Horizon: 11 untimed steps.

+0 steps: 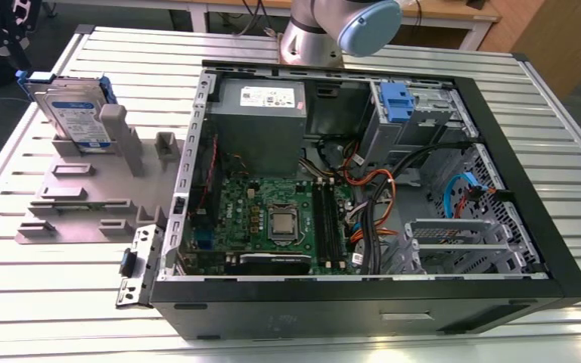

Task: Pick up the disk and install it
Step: 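Pick up the disk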

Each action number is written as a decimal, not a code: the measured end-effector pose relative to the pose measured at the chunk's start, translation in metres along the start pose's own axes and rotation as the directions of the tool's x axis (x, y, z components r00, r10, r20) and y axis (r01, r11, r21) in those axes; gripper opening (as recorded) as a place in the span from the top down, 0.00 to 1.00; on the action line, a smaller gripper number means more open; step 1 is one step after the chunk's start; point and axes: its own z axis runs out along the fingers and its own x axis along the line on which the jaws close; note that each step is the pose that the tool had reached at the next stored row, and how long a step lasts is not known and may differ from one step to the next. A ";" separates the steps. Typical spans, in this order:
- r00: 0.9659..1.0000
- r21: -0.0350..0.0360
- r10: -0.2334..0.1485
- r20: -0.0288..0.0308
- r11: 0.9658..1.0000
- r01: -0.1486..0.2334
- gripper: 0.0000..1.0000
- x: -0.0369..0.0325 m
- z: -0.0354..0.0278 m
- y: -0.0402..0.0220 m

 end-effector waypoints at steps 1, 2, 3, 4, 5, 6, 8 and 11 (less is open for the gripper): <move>1.000 0.000 -0.002 0.000 1.000 0.002 0.89 0.0000 0.0000 0.0000; 1.000 0.000 -0.004 0.000 1.000 0.004 0.89 0.0000 0.0000 0.0000; 1.000 0.000 -0.005 0.000 1.000 0.005 0.89 0.0000 0.0000 0.0000; 1.000 0.000 -0.007 0.000 1.000 0.007 0.89 0.0000 0.0000 0.0000; 1.000 0.000 -0.009 0.000 1.000 0.009 0.89 0.0000 0.0000 0.0000; 1.000 0.000 -0.010 0.000 1.000 0.010 0.89 0.0000 0.0000 0.0000; 1.000 0.000 -0.014 -0.001 1.000 0.014 0.89 0.0000 0.0000 0.0000; 1.000 0.001 -0.020 -0.001 1.000 0.020 0.89 0.0000 0.0000 0.0000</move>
